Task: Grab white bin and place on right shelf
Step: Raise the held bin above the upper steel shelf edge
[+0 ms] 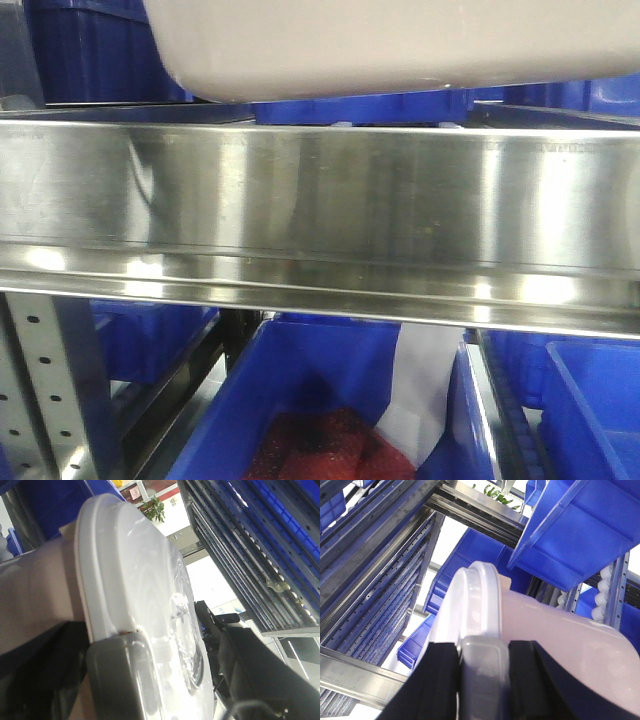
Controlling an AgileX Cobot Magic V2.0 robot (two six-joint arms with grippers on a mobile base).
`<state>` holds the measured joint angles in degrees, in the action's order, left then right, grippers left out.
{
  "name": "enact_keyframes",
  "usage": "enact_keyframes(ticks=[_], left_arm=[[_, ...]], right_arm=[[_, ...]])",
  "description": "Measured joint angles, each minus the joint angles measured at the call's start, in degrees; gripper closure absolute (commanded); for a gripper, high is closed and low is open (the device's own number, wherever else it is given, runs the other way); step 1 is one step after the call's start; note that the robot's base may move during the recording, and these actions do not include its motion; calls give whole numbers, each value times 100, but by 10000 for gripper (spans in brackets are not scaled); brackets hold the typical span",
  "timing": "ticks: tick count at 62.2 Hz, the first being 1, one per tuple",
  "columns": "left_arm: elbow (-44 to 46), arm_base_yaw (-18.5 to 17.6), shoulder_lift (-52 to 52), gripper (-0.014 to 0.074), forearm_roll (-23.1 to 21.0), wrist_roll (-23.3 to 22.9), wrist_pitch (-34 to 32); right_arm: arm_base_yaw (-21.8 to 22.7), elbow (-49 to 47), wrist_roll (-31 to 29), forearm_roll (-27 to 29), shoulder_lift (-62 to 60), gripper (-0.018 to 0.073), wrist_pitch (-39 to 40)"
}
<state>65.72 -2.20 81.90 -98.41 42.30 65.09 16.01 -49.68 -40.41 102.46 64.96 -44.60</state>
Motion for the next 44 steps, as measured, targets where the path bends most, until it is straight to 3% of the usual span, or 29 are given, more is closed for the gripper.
enact_keyframes(ticks=[44], left_arm=[[0, 0, 0, 722, 0, 22, 0]], right_arm=[[0, 0, 6, 0, 0, 491, -11]])
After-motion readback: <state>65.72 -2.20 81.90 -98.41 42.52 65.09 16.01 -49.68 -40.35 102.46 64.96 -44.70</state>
